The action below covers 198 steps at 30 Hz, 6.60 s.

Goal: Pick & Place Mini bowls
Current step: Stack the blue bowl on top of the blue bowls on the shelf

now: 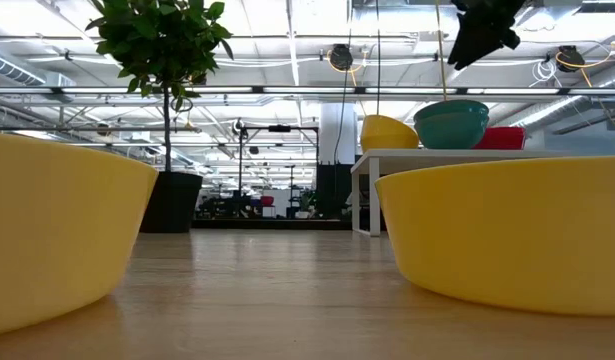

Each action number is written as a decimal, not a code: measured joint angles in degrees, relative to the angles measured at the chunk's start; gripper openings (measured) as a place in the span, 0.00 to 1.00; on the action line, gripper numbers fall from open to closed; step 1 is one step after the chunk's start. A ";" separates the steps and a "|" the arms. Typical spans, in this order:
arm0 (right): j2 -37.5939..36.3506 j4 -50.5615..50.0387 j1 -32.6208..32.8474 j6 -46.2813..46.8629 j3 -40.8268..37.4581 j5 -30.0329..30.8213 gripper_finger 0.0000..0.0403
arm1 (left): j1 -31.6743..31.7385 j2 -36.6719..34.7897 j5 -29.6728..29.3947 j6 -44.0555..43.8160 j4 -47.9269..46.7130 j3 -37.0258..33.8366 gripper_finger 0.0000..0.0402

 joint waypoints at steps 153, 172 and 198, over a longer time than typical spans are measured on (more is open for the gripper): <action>36.16 79.30 42.86 -27.90 -40.29 -5.78 0.42 | 30.31 -8.52 -19.00 59.59 0.00 17.57 0.56; 28.35 78.78 47.50 -22.71 -40.34 1.42 0.01 | 30.31 -8.52 -19.00 61.10 -0.31 17.57 0.56; 1.82 6.39 30.51 -1.73 -4.63 18.06 0.00 | 30.31 -8.52 -19.13 66.78 -0.32 17.57 0.56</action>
